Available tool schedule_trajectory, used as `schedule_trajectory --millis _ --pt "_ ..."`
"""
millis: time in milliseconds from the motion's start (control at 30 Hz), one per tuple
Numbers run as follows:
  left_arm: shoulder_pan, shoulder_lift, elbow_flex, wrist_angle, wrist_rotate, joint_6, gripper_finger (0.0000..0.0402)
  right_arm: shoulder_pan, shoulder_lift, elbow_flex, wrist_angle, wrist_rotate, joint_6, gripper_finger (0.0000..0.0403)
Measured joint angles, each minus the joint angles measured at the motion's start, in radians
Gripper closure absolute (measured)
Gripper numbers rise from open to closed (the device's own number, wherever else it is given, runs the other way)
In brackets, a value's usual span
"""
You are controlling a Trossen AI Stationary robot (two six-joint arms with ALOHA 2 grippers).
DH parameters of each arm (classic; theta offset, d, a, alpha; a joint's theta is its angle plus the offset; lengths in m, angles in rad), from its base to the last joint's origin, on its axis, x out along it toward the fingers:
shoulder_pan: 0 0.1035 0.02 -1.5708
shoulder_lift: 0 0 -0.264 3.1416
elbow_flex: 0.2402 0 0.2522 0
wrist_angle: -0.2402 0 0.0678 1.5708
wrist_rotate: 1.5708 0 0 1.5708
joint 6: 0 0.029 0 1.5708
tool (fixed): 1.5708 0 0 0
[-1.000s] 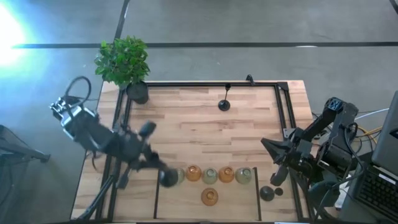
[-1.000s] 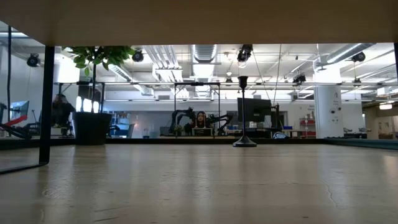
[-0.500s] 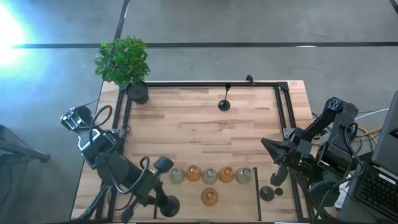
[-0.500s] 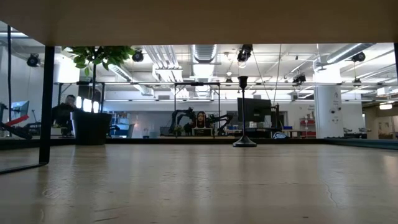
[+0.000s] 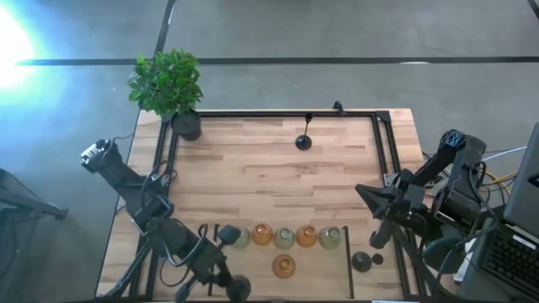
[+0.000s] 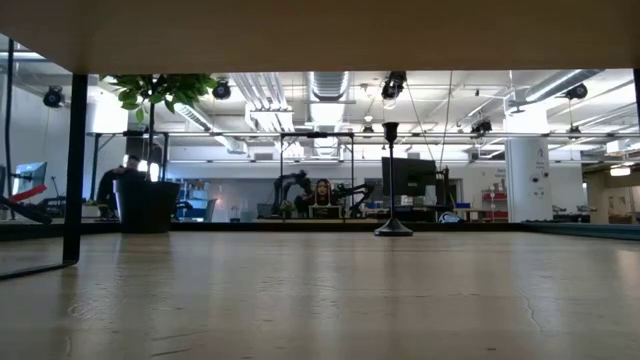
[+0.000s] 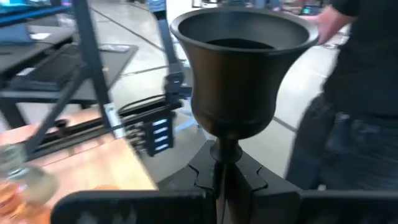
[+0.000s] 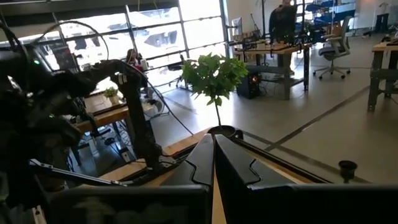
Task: Pick & Place candle stick holders
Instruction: Put the top left black candle holder on the shelf
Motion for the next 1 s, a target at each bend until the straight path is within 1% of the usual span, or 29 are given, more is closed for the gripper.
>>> schedule_trajectory --millis 67,200,367,633,1000 --pt "0.002 -0.024 -0.064 0.042 -0.028 0.016 0.0388 0.0 -0.002 0.0 0.0 -0.004 -0.005 0.0394" --pt "0.015 -0.058 -0.174 0.152 -0.037 0.047 0.0388 -0.001 -0.002 0.0 0.0 -0.006 -0.005 0.0394" --pt "0.028 -0.084 -0.252 0.183 -0.04 0.074 0.0388 -0.001 -0.002 0.0 0.003 -0.006 -0.004 0.0394" --pt "0.057 -0.096 -0.295 0.182 -0.04 0.102 0.0388 -0.001 -0.002 0.0 0.007 -0.006 -0.002 0.0394" --pt "0.076 -0.098 -0.295 0.152 -0.039 0.13 0.0388 -0.001 -0.002 0.0 0.007 -0.003 -0.005 0.0394"
